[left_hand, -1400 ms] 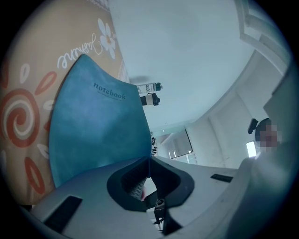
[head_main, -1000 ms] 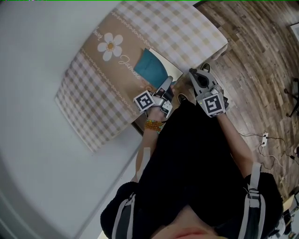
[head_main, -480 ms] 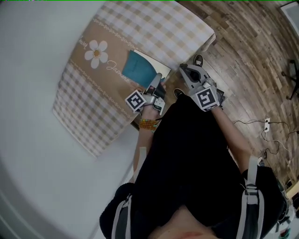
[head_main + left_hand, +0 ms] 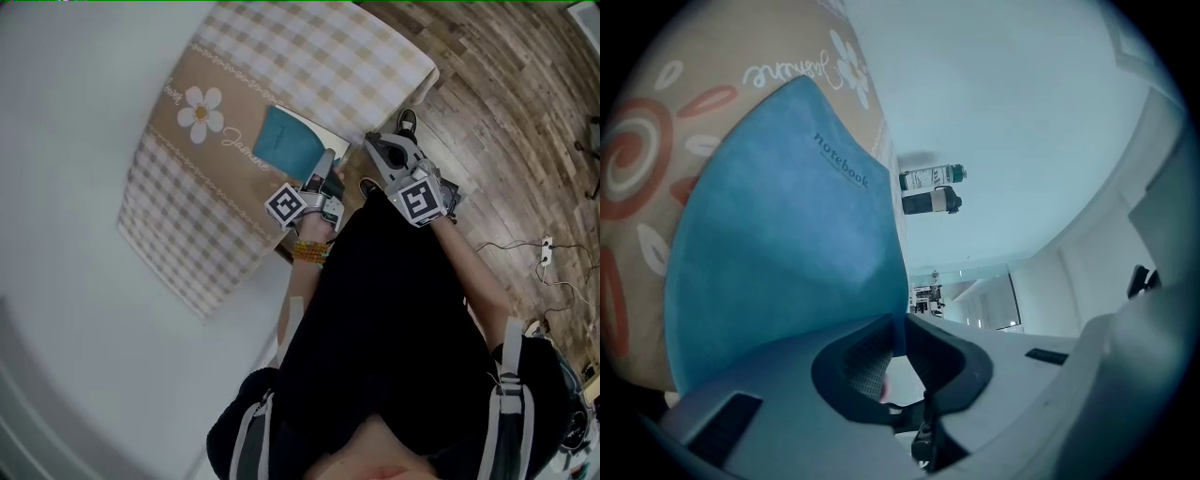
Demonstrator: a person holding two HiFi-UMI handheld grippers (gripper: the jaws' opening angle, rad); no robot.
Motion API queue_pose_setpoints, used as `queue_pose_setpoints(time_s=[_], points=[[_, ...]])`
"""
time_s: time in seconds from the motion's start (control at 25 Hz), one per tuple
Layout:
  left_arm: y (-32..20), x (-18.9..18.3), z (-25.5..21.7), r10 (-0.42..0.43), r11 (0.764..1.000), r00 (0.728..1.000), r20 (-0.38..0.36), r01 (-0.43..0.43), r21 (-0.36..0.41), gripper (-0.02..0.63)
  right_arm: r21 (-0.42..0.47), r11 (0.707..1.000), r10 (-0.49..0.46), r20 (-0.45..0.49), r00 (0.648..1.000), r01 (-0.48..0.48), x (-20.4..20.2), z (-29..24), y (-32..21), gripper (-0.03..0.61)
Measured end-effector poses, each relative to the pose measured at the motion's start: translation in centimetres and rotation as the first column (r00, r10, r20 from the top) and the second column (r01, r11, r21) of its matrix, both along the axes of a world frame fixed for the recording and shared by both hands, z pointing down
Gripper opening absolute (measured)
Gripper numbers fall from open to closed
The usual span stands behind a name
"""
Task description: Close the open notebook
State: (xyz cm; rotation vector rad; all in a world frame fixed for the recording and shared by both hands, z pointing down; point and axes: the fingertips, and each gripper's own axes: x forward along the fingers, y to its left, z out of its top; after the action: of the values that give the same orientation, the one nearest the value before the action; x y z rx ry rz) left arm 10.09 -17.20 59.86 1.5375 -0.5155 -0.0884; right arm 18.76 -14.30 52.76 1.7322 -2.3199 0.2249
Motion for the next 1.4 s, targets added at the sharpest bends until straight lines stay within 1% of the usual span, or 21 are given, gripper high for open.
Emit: queue_pose_setpoints(time_s=[0.12, 0.32, 0.48, 0.6, 0.68, 0.76, 0.92, 1.0, 1.08, 1.16, 1.24, 1.32, 1.4], points=[[0.0, -0.1, 0.4, -0.025, 0.999, 1.0, 0.011, 0.026, -0.033, 0.056, -0.017, 1.0, -0.001, 0.002, 1.0, 0.001, 0.4, 0.2, -0.1, 0.006], [-0.5, 0.2, 0.3, -0.083, 0.995, 0.995, -0.055, 0.08, -0.065, 0.089, -0.022, 1.0, -0.019, 0.009, 1.0, 0.02, 0.2, 0.8, -0.4, 0.006], [-0.5, 0.1, 0.5, -0.103, 0.993, 0.994, -0.043, 0.1, -0.069, 0.089, -0.032, 0.999, -0.027, 0.016, 1.0, 0.027, -0.4, 0.8, -0.2, 0.006], [-0.9, 0.4, 0.3, -0.101, 0.993, 0.993, -0.053, 0.098, -0.065, 0.089, -0.034, 0.999, -0.036, 0.017, 0.999, 0.037, -1.0, 0.8, 0.0, 0.006], [-1.0, 0.5, 0.8, -0.104, 0.992, 0.994, -0.036, 0.101, -0.077, 0.089, -0.035, 0.999, -0.04, 0.016, 0.999, 0.04, -1.2, 0.8, 0.0, 0.006], [-1.1, 0.6, 1.1, -0.116, 0.989, 0.993, -0.025, 0.114, -0.094, 0.057, -0.037, 0.998, -0.046, 0.016, 0.999, 0.046, -1.2, 0.8, 0.0, 0.006], [-1.2, 0.7, 0.8, -0.139, 0.986, 0.989, -0.058, 0.133, -0.102, 0.06, -0.042, 0.998, -0.053, 0.011, 0.999, 0.053, -1.4, 0.9, 0.1, 0.006], [-1.1, 0.5, -0.3, -0.137, 0.987, 0.988, -0.071, 0.13, -0.099, 0.059, -0.038, 0.998, -0.059, 0.007, 0.998, 0.059, -1.7, 0.8, -0.1, 0.006], [-1.0, -0.2, -1.7, -0.12, 0.992, 0.989, -0.087, 0.115, -0.059, 0.06, -0.029, 0.996, -0.08, -0.002, 0.997, 0.08, -2.5, 0.6, -0.4, 0.006], [-0.8, -1.0, -3.1, -0.093, 0.995, 0.99, -0.102, 0.095, 0.01, 0.06, -0.02, 0.993, -0.114, -0.026, 0.993, 0.114, -3.7, 0.3, -0.5, 0.006], [-0.6, -1.8, -4.2, -0.067, 0.993, 0.993, -0.093, 0.075, 0.092, 0.057, -0.012, 0.989, -0.144, -0.045, 0.988, 0.144, -4.8, 0.0, -0.4, 0.006], [-0.6, -3.1, -4.9, -0.061, 0.981, 0.997, -0.045, 0.068, 0.182, 0.058, -0.002, 0.986, -0.166, -0.048, 0.985, 0.166, -5.8, -0.2, -0.6, 0.006], [-1.0, -4.9, -5.5, -0.077, 0.954, 0.997, 0.023, 0.067, 0.291, 0.057, 0.013, 0.982, -0.187, -0.045, 0.981, 0.187, -7.0, -0.6, -0.9, 0.006]])
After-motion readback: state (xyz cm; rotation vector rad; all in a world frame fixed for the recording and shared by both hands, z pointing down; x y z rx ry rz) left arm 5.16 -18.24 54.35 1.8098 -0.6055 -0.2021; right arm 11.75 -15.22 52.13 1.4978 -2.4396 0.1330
